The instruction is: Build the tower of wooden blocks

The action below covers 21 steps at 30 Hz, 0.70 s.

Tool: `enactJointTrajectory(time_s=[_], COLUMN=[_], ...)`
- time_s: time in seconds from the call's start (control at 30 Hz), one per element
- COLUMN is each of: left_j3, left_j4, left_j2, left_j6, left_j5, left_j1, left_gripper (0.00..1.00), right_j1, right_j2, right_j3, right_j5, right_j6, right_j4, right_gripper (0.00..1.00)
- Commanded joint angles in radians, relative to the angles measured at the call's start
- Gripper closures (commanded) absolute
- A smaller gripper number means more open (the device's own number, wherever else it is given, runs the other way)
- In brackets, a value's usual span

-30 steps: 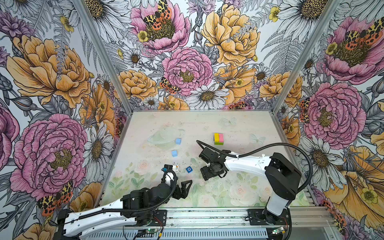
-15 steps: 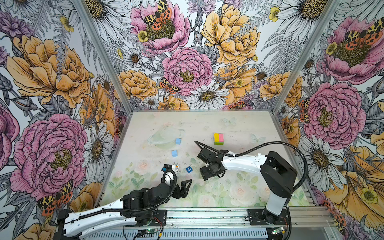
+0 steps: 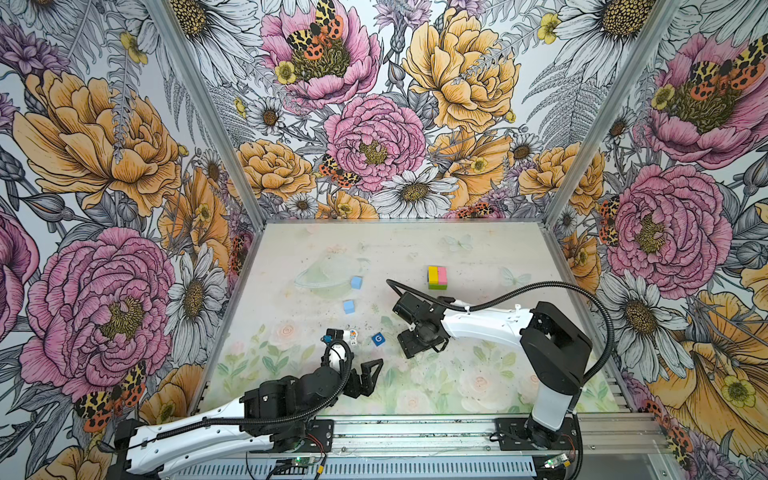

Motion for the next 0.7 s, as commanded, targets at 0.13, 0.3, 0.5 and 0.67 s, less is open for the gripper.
enactJointTrajectory(time_s=[0.13,0.3,0.5,0.67], left_j3=[-0.001,0.002,0.003,0.006], left_j4=[-0.010,-0.011,-0.011,-0.010], left_j2=[-0.015,-0.015,-0.011,-0.007], left_j6=[0.001,0.000,0.001,0.003], left_j5=[-0.033,-0.030,-0.032,-0.034], left_j1=[-0.004,-0.004,-0.004,-0.005], left_gripper=[0.02,0.02,0.02,0.02], right_j1=[0.007,0.007,0.007,0.008], right_j2=[0.010,0.018,0.012,0.007], right_j3=[0.021,0.020,0.014,0.012], right_j5=[0.019,0.022,0.023,0.020], right_j6=[-0.012,-0.010,-0.009,-0.006], right_j4=[-0.019,-0.021,-0.022,-0.022], right_gripper=[0.29,0.30,0.29,0.27])
